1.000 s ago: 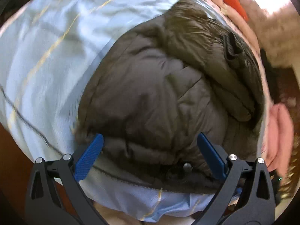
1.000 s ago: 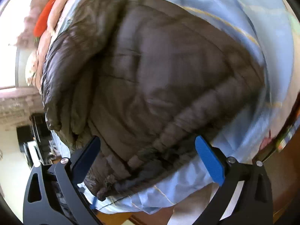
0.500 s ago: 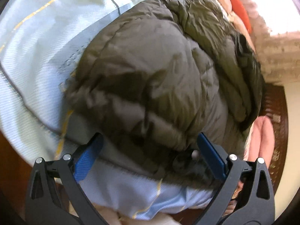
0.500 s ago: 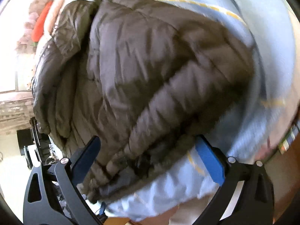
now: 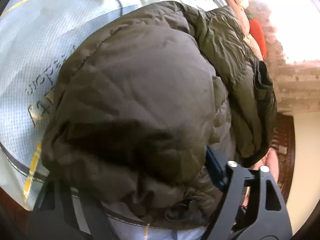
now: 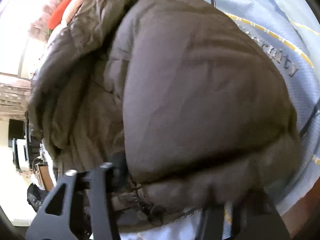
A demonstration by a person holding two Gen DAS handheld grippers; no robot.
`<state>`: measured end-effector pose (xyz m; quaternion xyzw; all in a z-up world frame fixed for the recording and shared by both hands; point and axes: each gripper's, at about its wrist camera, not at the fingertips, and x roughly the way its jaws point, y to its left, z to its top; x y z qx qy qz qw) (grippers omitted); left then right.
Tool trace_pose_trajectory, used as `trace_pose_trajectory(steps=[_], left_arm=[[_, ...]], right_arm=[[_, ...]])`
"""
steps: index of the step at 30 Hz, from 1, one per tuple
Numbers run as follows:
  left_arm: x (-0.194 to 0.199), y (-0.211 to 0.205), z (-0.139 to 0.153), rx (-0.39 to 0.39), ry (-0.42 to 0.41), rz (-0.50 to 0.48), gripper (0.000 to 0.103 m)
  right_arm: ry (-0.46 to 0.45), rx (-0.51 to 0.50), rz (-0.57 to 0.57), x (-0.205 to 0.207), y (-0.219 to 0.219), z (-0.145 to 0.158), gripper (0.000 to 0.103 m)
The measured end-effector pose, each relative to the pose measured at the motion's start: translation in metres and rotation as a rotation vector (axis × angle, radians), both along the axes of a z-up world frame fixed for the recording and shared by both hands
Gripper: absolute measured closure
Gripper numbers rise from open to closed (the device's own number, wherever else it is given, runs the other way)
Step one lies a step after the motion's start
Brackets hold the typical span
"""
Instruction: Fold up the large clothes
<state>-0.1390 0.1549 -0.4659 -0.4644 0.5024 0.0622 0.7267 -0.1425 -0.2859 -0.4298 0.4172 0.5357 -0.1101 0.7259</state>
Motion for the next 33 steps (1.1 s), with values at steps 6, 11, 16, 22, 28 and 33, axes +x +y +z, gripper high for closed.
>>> trace_pose_trajectory(steps=[6, 11, 16, 22, 28, 33], left_arm=[[0.007, 0.003, -0.004, -0.089, -0.044, -0.041, 0.084], [0.018, 0.004, 0.01, -0.107, -0.064, -0.07, 0.087], [0.027, 0.007, 0.057, -0.191, -0.2, -0.088, 0.087], [0.081, 0.005, 0.122, -0.152, -0.339, -0.182, 0.087], [0.162, -0.006, 0.175, -0.118, -0.493, -0.254, 0.087], [0.241, -0.01, 0.183, -0.126, -0.533, -0.314, 0.087]], right_arm=[[-0.009, -0.068, 0.072, 0.004, 0.004, 0.015, 0.087], [-0.063, -0.08, 0.177, 0.017, 0.011, 0.049, 0.089], [-0.182, -0.076, 0.295, 0.049, 0.009, 0.1, 0.089], [-0.312, -0.05, 0.336, 0.1, -0.003, 0.16, 0.089], [-0.401, -0.106, 0.4, 0.168, -0.007, 0.202, 0.089], [-0.367, -0.11, 0.401, 0.248, -0.021, 0.211, 0.09]])
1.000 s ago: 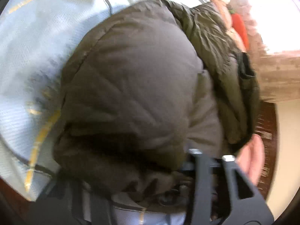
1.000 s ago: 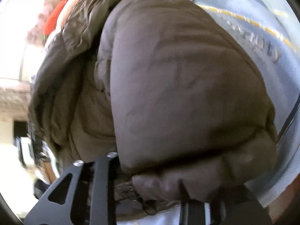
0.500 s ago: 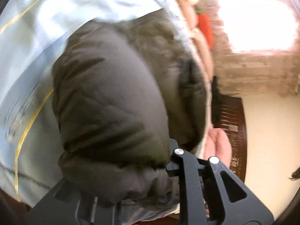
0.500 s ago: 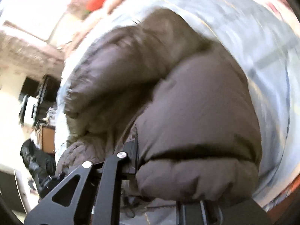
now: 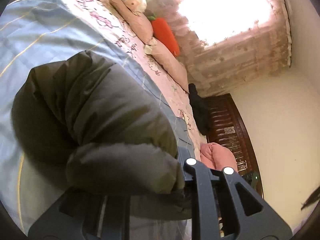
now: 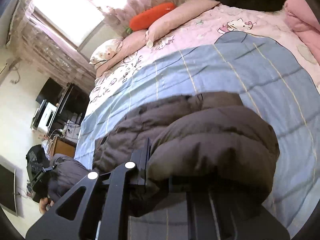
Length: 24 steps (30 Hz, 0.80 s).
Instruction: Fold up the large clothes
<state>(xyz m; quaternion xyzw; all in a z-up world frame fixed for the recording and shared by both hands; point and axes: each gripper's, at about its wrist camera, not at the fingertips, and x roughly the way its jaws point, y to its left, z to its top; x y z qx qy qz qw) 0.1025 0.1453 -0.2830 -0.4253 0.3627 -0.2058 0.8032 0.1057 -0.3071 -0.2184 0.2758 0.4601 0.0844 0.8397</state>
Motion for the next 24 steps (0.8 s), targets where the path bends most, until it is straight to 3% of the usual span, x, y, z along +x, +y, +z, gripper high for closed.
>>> trace_pose_trajectory(steps=[2, 5, 7, 11, 14, 22, 24], left_arm=[[0.038, 0.006, -0.019, -0.043, 0.048, -0.006, 0.087], [0.088, 0.014, -0.07, -0.178, 0.175, 0.068, 0.087], [0.119, 0.008, -0.093, -0.141, 0.2, 0.092, 0.087], [0.16, -0.007, -0.099, 0.021, 0.179, 0.088, 0.086], [0.184, -0.014, -0.107, 0.072, 0.204, 0.069, 0.086], [0.188, -0.004, -0.132, -0.041, 0.222, 0.053, 0.081], [0.187, -0.002, -0.128, -0.072, 0.242, 0.05, 0.073]], right_arm=[[0.058, 0.04, -0.016, 0.028, -0.006, -0.009, 0.09], [0.122, 0.051, -0.057, 0.071, -0.012, -0.035, 0.09], [0.135, 0.025, -0.069, 0.102, -0.007, -0.05, 0.09], [0.128, -0.067, -0.076, 0.147, 0.006, -0.074, 0.09], [0.16, -0.1, -0.093, 0.166, 0.01, -0.101, 0.091], [0.199, 0.064, -0.152, 0.168, -0.003, -0.123, 0.082], [0.228, 0.139, -0.164, 0.165, -0.009, -0.119, 0.069]])
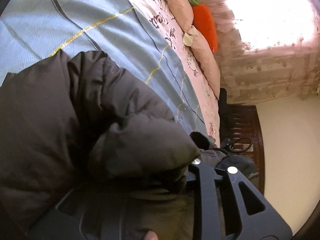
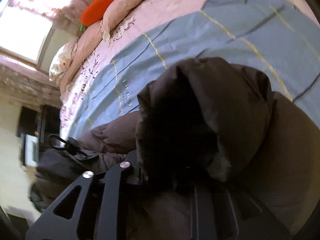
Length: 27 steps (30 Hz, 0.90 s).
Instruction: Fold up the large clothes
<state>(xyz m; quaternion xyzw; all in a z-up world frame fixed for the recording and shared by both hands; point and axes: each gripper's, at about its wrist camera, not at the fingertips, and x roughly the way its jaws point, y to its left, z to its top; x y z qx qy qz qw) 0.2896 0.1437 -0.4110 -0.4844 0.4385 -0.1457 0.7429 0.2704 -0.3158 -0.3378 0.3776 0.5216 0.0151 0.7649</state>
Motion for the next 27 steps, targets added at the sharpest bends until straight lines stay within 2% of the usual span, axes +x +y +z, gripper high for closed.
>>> trace_pose_trajectory(steps=[1, 2, 3, 6, 8, 11, 13, 14, 17, 19, 21, 22, 23, 25, 27], left_arm=[[-0.002, 0.002, 0.005, -0.05, -0.016, 0.016, 0.047], [0.0, 0.002, 0.01, -0.101, -0.052, 0.021, 0.02], [0.001, 0.002, 0.021, -0.153, -0.105, 0.024, 0.002], [0.008, -0.001, 0.054, -0.051, -0.123, 0.008, 0.002], [0.008, -0.004, 0.076, 0.051, -0.139, 0.007, 0.002], [-0.003, -0.014, 0.116, 0.214, -0.227, -0.005, 0.002], [-0.017, -0.026, 0.148, 0.384, -0.308, 0.01, 0.002], [-0.036, -0.037, 0.171, 0.511, -0.388, 0.021, 0.002], [-0.088, -0.08, 0.216, 0.797, -0.557, 0.036, 0.002], [-0.101, -0.103, 0.224, 0.863, -0.592, 0.041, 0.002], [-0.117, -0.127, 0.218, 0.904, -0.608, 0.05, 0.002], [-0.115, -0.134, 0.211, 0.909, -0.593, 0.051, 0.002], [-0.115, -0.142, 0.197, 0.893, -0.55, 0.027, 0.002], [-0.107, -0.151, 0.177, 0.891, -0.491, -0.014, 0.002], [-0.095, -0.159, 0.157, 0.911, -0.469, -0.079, 0.002]], right_arm=[[-0.001, 0.048, -0.02, -0.003, -0.005, 0.003, 0.064], [-0.019, 0.101, -0.035, -0.007, -0.008, 0.007, 0.032], [-0.064, 0.199, -0.047, -0.01, -0.01, 0.014, 0.003], [-0.06, 0.139, -0.04, -0.01, -0.004, 0.038, 0.001], [-0.063, 0.081, -0.008, -0.01, 0.004, 0.052, 0.001], [-0.156, -0.028, -0.01, -0.023, 0.015, 0.087, 0.001], [-0.275, -0.113, -0.011, -0.037, 0.026, 0.117, 0.001], [-0.348, -0.173, -0.007, -0.049, 0.036, 0.133, 0.001], [-0.404, -0.359, 0.047, -0.068, 0.066, 0.154, 0.001], [-0.455, -0.495, 0.088, -0.089, 0.096, 0.16, 0.001], [-0.471, -0.621, 0.093, -0.102, 0.117, 0.155, 0.001], [-0.448, -0.692, 0.085, -0.106, 0.127, 0.148, 0.001], [-0.407, -0.722, 0.079, -0.106, 0.132, 0.137, 0.001], [-0.341, -0.673, 0.08, -0.104, 0.133, 0.115, 0.001], [-0.29, -0.604, 0.046, -0.096, 0.129, 0.096, 0.001]])
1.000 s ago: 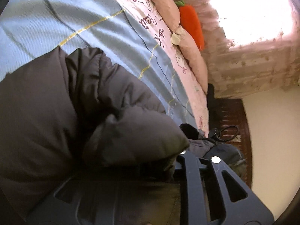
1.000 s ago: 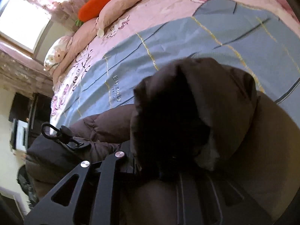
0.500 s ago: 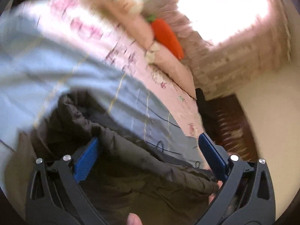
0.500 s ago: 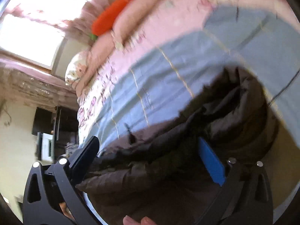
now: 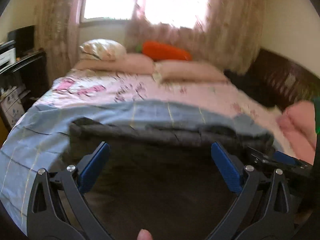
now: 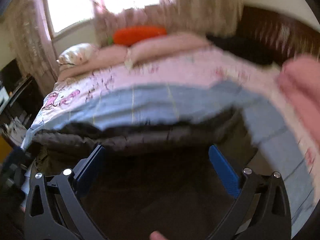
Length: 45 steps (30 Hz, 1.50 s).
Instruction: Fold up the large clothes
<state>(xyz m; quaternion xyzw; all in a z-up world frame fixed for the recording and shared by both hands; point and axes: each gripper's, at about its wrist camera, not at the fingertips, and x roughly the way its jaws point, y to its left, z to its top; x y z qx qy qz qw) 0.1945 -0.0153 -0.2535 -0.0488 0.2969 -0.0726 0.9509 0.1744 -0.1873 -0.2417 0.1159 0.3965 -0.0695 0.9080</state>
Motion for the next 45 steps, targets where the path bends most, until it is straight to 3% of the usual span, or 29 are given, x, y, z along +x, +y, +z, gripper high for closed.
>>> trace_pose_trajectory(steps=[4, 8, 13, 17, 21, 31, 34, 38, 40, 42, 45], left_arm=[[0.034, -0.005, -0.012, 0.064, 0.013, -0.032, 0.002], [0.074, -0.007, -0.016, 0.078, 0.021, -0.053, 0.002], [0.113, -0.011, -0.057, 0.087, 0.124, -0.052, 0.002], [0.114, -0.008, -0.09, 0.044, 0.157, -0.024, 0.002], [0.106, -0.005, -0.112, 0.02, 0.168, -0.01, 0.002], [0.118, 0.01, -0.122, -0.029, 0.227, -0.038, 0.002], [0.121, 0.033, -0.117, 0.001, 0.226, -0.058, 0.002], [0.117, 0.096, -0.114, 0.033, 0.19, 0.077, 0.002], [0.113, 0.118, -0.116, 0.098, 0.179, 0.192, 0.002], [0.112, 0.158, -0.132, -0.018, 0.24, 0.273, 0.002], [0.108, 0.164, -0.146, -0.018, 0.244, 0.282, 0.002]], right_arm=[[0.018, -0.029, -0.019, 0.027, -0.004, -0.013, 0.001], [0.009, -0.138, 0.016, 0.06, 0.0, -0.014, 0.001], [0.081, -0.192, 0.06, 0.101, -0.005, -0.038, 0.001], [0.127, -0.191, 0.078, 0.106, -0.005, -0.075, 0.001], [0.117, -0.188, 0.081, 0.101, -0.004, -0.094, 0.001], [0.14, -0.2, 0.125, 0.112, -0.013, -0.104, 0.001], [0.13, -0.201, 0.139, 0.112, -0.036, -0.102, 0.001], [0.074, -0.24, 0.145, 0.106, -0.066, -0.104, 0.001], [0.046, -0.312, 0.087, 0.103, -0.081, -0.106, 0.001], [0.053, -0.298, 0.03, 0.105, -0.102, -0.11, 0.002], [0.075, -0.315, -0.1, 0.106, -0.13, -0.117, 0.004]])
